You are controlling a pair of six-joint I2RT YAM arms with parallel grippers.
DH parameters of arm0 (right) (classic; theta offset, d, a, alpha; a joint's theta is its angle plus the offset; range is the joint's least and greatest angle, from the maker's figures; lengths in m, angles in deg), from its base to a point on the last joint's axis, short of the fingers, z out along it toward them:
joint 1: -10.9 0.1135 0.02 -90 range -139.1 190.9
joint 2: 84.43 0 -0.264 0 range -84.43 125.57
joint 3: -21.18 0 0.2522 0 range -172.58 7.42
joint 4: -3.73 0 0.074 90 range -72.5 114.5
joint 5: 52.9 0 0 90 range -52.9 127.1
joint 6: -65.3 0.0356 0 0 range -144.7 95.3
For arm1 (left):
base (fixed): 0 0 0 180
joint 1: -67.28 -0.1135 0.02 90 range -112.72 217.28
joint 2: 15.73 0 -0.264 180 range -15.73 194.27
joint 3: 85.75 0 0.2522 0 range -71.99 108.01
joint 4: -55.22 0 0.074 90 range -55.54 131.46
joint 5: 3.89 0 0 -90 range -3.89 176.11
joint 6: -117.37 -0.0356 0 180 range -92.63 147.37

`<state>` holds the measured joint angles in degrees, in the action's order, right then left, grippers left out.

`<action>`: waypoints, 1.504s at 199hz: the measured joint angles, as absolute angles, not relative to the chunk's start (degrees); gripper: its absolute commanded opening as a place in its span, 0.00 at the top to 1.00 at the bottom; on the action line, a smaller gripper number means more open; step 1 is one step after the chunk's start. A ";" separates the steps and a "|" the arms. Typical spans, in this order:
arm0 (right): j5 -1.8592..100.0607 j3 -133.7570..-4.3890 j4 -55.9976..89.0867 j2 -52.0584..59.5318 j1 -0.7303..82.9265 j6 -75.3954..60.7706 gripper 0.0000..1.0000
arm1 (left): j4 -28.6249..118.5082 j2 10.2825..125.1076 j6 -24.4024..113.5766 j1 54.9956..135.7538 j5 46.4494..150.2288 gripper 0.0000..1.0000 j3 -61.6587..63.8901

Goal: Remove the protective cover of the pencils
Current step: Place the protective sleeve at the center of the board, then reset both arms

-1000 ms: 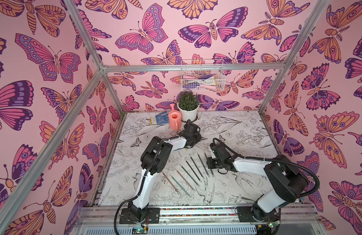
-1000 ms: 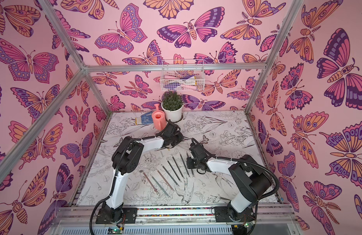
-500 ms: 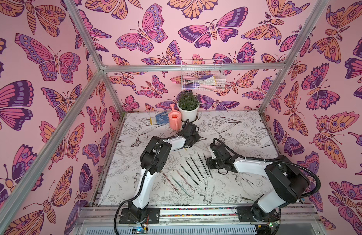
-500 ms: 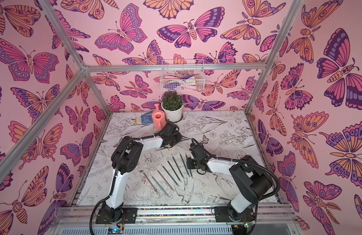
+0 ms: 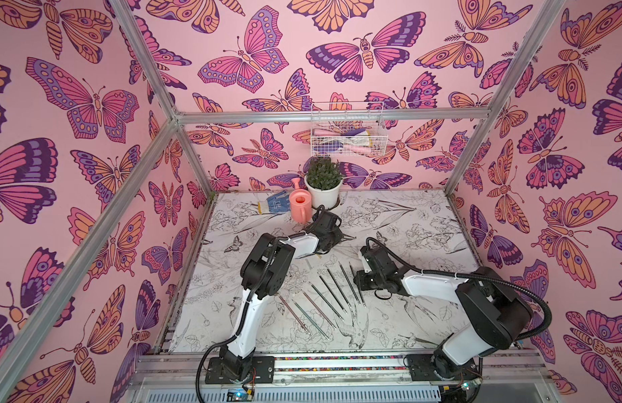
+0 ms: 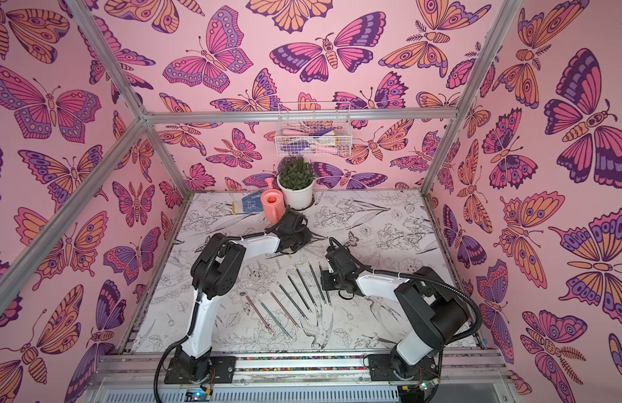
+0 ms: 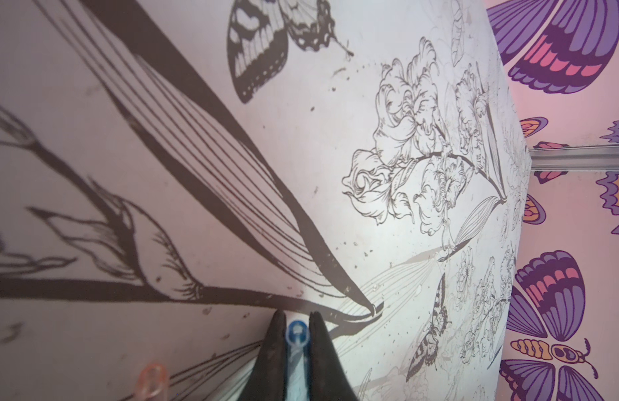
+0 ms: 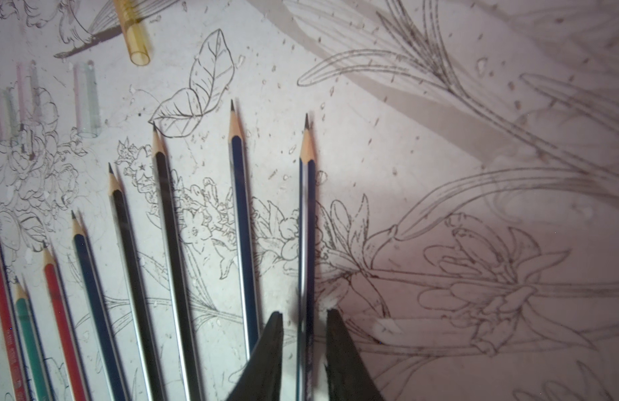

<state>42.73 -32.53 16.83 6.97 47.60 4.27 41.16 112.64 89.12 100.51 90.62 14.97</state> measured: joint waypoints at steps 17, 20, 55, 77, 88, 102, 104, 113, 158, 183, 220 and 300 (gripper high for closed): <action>42.75 -32.53 16.83 6.97 47.60 4.27 0.74 | 41.06 112.62 89.12 100.51 90.40 0.82 14.97; 42.75 -32.53 16.83 6.95 47.60 4.25 0.73 | 41.08 112.62 89.12 100.51 90.38 0.82 14.97; 42.75 -32.53 16.83 6.95 47.60 4.27 0.73 | 41.03 112.58 89.12 100.51 90.34 0.82 14.97; 42.77 -32.53 16.83 6.95 47.60 4.27 0.73 | 41.03 112.58 89.12 100.51 90.34 0.82 14.97; 42.77 -32.53 16.83 6.92 47.60 4.27 0.73 | 41.03 112.58 89.12 100.51 90.34 0.82 14.97; 42.77 -32.48 17.42 6.22 47.60 4.27 0.73 | 40.95 112.53 89.12 100.51 90.34 0.82 14.97; 42.77 -32.46 17.55 6.07 47.60 4.27 0.73 | 40.92 112.53 89.12 100.51 90.34 0.82 14.97; 42.77 -32.46 18.01 5.31 47.60 4.27 0.73 | 40.92 112.51 89.12 100.51 90.32 0.82 14.97; 42.49 -32.48 19.95 0.58 47.60 4.45 0.72 | 39.61 111.37 89.04 100.51 90.34 0.75 14.16; 40.65 -32.85 23.39 -5.08 47.50 5.15 0.65 | 37.69 108.84 88.18 100.51 90.38 0.57 12.52; 34.40 -35.85 29.53 -16.73 46.47 6.96 0.48 | 33.97 98.46 87.27 100.66 89.22 0.40 9.42; 9.84 -37.79 28.50 -37.71 41.70 -0.34 0.01 | 34.80 56.40 75.40 98.70 69.12 0.23 -10.65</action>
<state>9.84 -37.79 28.50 -37.71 41.70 -0.34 34.80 56.40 75.40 98.70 69.12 -10.65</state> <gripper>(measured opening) 0.993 0.814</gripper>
